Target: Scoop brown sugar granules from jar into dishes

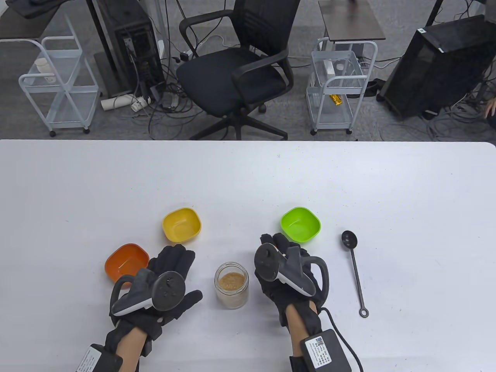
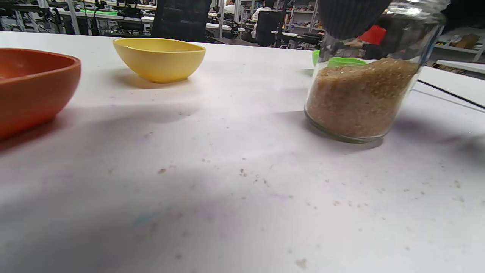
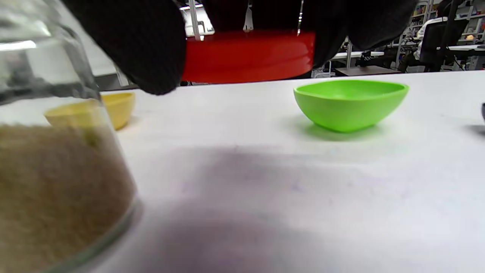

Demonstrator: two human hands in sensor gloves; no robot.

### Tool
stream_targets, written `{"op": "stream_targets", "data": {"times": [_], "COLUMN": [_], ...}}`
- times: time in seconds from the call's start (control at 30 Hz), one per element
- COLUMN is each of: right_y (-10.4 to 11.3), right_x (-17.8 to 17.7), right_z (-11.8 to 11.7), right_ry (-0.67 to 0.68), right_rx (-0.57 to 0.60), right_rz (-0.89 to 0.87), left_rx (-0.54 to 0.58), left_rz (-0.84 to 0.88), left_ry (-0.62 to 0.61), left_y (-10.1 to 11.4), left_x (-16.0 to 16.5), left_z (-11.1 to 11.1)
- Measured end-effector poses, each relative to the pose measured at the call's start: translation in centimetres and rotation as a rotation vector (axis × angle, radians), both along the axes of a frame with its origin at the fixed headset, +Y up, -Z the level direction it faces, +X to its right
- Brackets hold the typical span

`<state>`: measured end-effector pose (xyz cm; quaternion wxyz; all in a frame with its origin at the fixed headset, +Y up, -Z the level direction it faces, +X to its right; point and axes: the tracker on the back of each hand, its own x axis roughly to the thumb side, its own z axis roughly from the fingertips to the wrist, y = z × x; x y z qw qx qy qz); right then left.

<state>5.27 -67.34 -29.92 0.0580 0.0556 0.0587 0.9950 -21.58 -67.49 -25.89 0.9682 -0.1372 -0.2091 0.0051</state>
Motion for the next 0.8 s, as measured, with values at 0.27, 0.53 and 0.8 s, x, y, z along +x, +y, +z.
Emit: {"op": "stream_targets", "data": {"times": [0.27, 0.53, 0.8], "right_y": [-3.2, -4.5, -4.7], "right_x": [1.2, 1.1, 0.8], "right_z": [-1.3, -1.8, -1.8], "right_ry": [-0.06, -0.072, -0.07], "right_rx": [-0.104, -0.141, -0.153], "right_rz": [0.017, 0.05, 0.072], "left_rx": [-0.003, -0.027, -0.021], "left_rz": [-0.011, -0.008, -0.019], "left_ry": [0.011, 0.026, 0.035], "left_y": [0.1, -0.2, -0.1], "left_x": [-0.1, -0.3, -0.3], "left_z": [0.0, -0.4, -0.4]}}
